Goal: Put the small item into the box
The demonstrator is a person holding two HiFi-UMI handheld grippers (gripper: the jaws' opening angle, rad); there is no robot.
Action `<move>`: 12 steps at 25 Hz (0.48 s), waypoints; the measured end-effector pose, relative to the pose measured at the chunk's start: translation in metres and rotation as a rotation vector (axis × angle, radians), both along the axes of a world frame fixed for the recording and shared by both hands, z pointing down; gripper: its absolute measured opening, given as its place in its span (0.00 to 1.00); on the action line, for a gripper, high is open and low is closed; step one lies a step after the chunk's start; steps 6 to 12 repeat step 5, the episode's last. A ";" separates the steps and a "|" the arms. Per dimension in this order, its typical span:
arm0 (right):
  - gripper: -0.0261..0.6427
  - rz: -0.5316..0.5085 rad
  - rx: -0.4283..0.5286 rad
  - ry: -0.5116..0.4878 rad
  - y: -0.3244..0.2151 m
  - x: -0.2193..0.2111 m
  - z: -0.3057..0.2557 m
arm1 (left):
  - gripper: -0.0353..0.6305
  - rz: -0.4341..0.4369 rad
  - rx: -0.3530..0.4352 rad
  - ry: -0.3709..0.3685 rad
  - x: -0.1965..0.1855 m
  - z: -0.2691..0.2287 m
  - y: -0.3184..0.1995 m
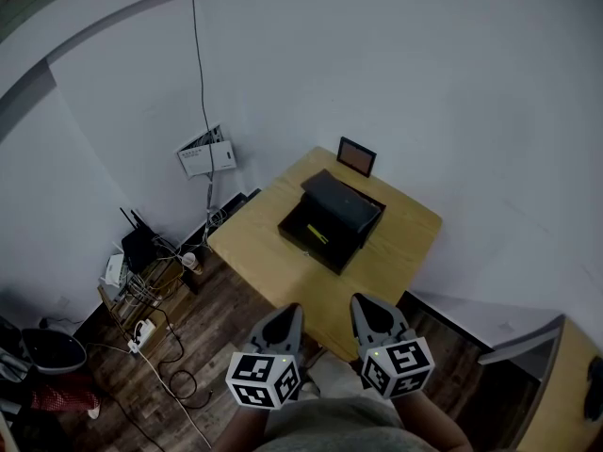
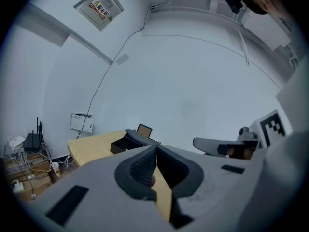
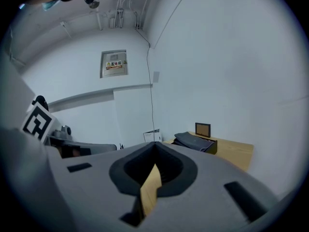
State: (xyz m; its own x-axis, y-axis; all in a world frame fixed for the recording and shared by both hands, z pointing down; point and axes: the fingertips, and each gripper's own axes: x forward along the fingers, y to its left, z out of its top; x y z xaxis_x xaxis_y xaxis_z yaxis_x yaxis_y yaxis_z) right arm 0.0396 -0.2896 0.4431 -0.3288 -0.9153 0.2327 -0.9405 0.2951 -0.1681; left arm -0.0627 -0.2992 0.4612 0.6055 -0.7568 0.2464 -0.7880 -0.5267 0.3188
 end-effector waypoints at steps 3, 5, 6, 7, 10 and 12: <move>0.04 -0.011 0.004 0.004 -0.003 -0.001 0.002 | 0.06 0.002 -0.001 -0.002 0.001 0.001 -0.003; 0.04 -0.016 0.005 0.003 -0.005 -0.001 0.004 | 0.06 0.005 -0.002 -0.001 0.002 0.002 -0.006; 0.04 -0.016 0.005 0.003 -0.005 -0.001 0.004 | 0.06 0.005 -0.002 -0.001 0.002 0.002 -0.006; 0.04 -0.016 0.005 0.003 -0.005 -0.001 0.004 | 0.06 0.005 -0.002 -0.001 0.002 0.002 -0.006; 0.04 -0.016 0.005 0.003 -0.005 -0.001 0.004 | 0.06 0.005 -0.002 -0.001 0.002 0.002 -0.006; 0.04 -0.016 0.005 0.003 -0.005 -0.001 0.004 | 0.06 0.005 -0.002 -0.001 0.002 0.002 -0.006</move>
